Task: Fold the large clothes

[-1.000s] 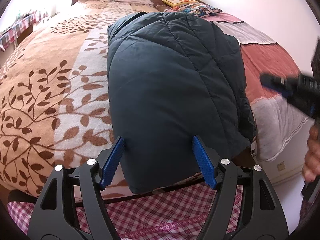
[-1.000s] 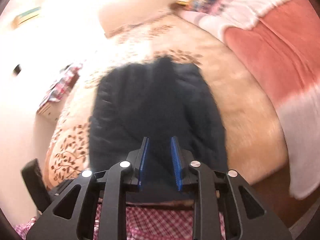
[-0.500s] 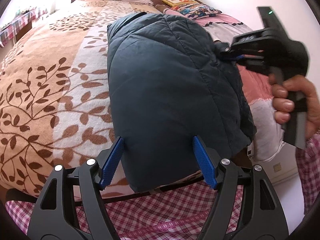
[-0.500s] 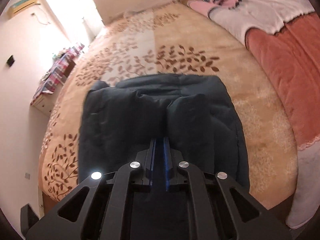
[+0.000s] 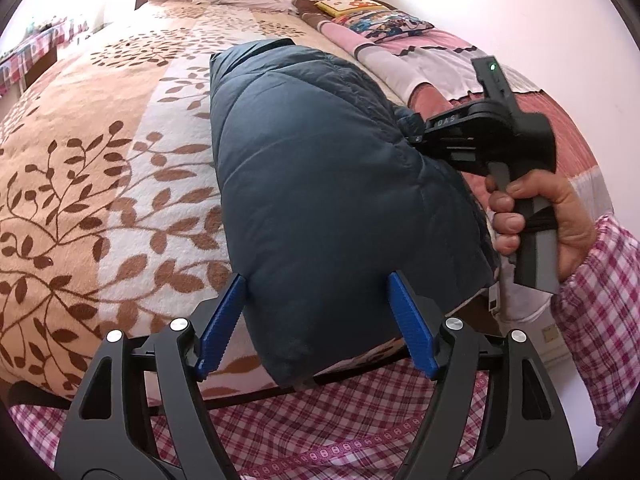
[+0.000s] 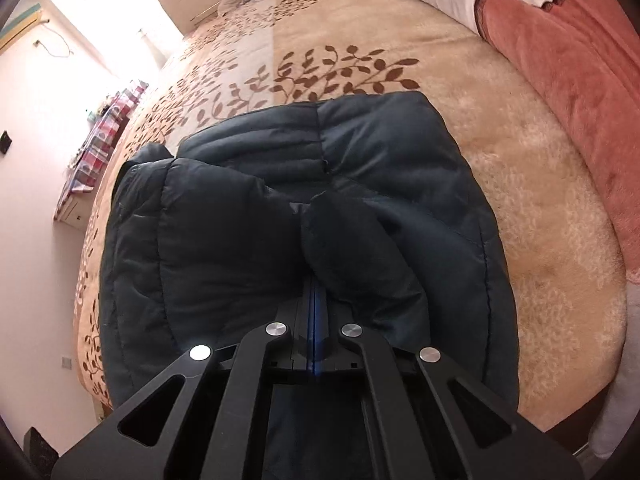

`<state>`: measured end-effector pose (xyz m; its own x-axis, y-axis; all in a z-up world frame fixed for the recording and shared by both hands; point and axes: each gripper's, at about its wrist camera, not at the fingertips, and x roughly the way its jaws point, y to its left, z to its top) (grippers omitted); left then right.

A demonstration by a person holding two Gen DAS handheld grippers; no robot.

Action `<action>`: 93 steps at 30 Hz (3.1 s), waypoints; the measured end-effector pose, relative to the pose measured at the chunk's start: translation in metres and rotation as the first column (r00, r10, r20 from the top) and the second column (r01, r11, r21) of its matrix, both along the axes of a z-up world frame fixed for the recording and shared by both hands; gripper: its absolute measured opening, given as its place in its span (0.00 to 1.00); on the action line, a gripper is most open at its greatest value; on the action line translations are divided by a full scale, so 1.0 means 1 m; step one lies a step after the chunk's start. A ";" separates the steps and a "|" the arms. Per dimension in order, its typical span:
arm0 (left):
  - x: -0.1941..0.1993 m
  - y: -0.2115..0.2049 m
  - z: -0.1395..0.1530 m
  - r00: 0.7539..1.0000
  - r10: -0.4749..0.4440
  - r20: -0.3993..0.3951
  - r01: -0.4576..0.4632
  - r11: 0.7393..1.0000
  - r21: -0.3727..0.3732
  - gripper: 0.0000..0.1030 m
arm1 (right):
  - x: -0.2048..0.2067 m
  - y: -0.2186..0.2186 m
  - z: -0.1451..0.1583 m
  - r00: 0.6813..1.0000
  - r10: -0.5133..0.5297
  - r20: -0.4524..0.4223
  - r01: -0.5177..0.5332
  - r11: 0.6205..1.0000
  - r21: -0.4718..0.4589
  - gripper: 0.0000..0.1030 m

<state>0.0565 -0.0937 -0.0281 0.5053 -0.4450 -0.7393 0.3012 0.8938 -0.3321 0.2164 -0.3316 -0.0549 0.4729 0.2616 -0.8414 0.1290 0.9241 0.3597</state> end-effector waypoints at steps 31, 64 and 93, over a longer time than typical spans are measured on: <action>-0.006 0.026 0.000 0.997 0.044 -0.065 -0.053 0.990 -0.133 0.73 | -0.010 -0.033 -0.017 0.999 -0.045 0.012 0.040 0.969 0.246 0.00; 0.067 0.055 0.013 0.985 0.014 -0.174 -0.056 0.970 -0.237 0.84 | -0.139 -0.081 0.030 0.990 -0.108 0.088 0.084 0.968 0.238 0.81; 0.102 0.023 -0.032 0.951 -0.089 -0.296 0.023 0.975 -0.221 0.96 | -0.091 -0.094 -0.054 0.987 -0.101 -0.126 0.150 0.863 0.482 0.93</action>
